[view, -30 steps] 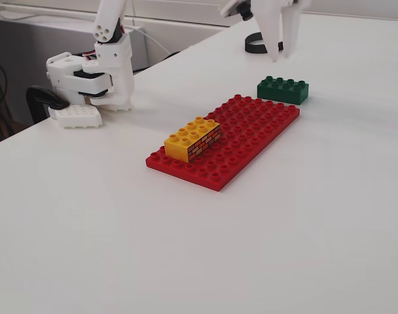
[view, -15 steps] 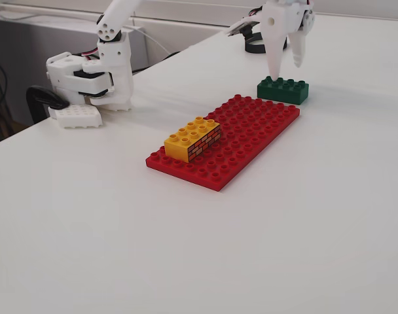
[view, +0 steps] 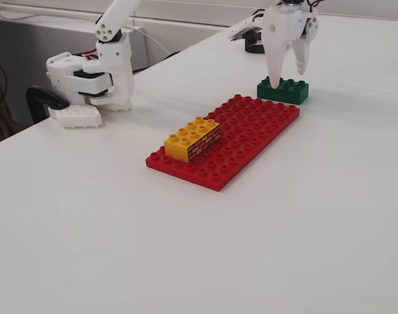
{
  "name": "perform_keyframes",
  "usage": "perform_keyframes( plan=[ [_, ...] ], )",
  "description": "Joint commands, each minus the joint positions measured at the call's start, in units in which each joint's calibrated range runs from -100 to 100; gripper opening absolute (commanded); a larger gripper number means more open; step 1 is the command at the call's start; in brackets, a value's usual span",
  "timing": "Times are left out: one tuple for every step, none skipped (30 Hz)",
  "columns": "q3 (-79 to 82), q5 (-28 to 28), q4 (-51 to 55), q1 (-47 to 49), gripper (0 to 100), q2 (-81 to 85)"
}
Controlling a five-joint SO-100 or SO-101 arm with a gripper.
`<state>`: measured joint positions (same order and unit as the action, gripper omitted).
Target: Grab the loose lego brick and stack it on top of the fixed one.
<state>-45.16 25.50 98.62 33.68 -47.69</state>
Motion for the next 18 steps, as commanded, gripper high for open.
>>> perform_keyframes(
  plan=[
    [-0.4, -0.1, 0.6, -0.1, 32, -2.1],
    [-0.5, -0.1, 0.6, -0.1, 32, -3.3],
    [-0.5, -0.1, 0.6, -0.3, 32, -3.8],
    [-1.0, -0.1, 0.6, -0.3, 32, -4.5],
    [-1.2, -0.1, 0.6, -0.2, 32, -5.0],
    [-1.2, -0.1, 0.6, -0.1, 31, -5.2],
    [-1.2, -0.1, 0.6, -0.1, 30, -5.2],
    [-1.2, -0.1, 0.6, 0.0, 26, -5.2],
    [-1.2, -0.1, 0.6, 0.0, 20, -5.2],
    [-1.3, -0.1, 0.6, 0.0, 12, -5.2],
    [-1.3, -0.1, 0.5, 0.0, 5, -5.2],
    [-1.3, -0.2, 0.4, -0.1, 0, -5.2],
    [-1.3, -0.6, 0.3, -0.1, 1, -5.2],
    [-1.4, -1.0, 0.3, -0.3, 4, -5.2],
    [-1.4, -1.2, 0.5, -0.4, 7, -5.1],
    [-1.9, -1.3, 0.6, -0.4, 8, -5.1],
    [-2.9, -1.3, 0.7, -0.4, 9, -4.8],
    [-3.9, -1.8, 0.9, -0.6, 9, -4.2]
  ],
)
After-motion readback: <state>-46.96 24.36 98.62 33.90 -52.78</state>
